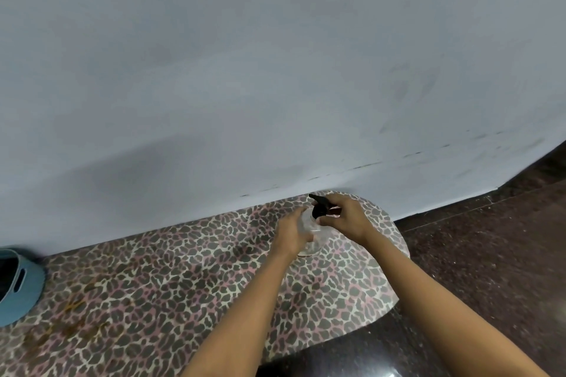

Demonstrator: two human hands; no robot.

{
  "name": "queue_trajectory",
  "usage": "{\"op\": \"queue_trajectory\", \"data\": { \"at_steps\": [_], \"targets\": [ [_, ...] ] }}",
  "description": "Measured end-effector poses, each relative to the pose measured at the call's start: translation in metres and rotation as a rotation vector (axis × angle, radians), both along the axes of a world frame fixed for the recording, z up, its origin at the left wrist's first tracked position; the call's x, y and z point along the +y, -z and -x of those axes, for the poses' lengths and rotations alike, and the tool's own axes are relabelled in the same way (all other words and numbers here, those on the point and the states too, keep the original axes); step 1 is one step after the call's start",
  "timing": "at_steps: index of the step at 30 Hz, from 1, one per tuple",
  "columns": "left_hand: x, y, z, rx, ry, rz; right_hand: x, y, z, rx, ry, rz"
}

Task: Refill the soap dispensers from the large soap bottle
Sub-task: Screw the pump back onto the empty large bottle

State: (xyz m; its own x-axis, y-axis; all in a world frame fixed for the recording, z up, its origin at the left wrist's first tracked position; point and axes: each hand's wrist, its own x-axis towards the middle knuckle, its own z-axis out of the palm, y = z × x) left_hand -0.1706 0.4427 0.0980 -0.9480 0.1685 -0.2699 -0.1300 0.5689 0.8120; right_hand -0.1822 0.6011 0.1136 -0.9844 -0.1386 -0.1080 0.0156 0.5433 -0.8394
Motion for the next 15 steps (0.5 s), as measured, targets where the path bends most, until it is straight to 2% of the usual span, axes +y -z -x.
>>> {"op": "queue_trajectory", "data": {
  "at_steps": [5,9,12,15],
  "targets": [
    [-0.006,0.002,0.003,-0.032,0.025,0.005,0.001,-0.006,0.01,-0.038,-0.095,-0.127],
    [-0.004,0.002,0.001,-0.026,0.015,0.029,-0.011,-0.006,0.011,0.009,-0.031,-0.277],
    [-0.003,0.003,-0.001,-0.025,0.005,0.019,-0.012,0.006,0.007,-0.033,0.015,-0.249],
    [-0.003,0.004,0.002,-0.006,0.016,0.016,-0.004,0.006,0.003,-0.095,-0.086,-0.087]
  ]
}}
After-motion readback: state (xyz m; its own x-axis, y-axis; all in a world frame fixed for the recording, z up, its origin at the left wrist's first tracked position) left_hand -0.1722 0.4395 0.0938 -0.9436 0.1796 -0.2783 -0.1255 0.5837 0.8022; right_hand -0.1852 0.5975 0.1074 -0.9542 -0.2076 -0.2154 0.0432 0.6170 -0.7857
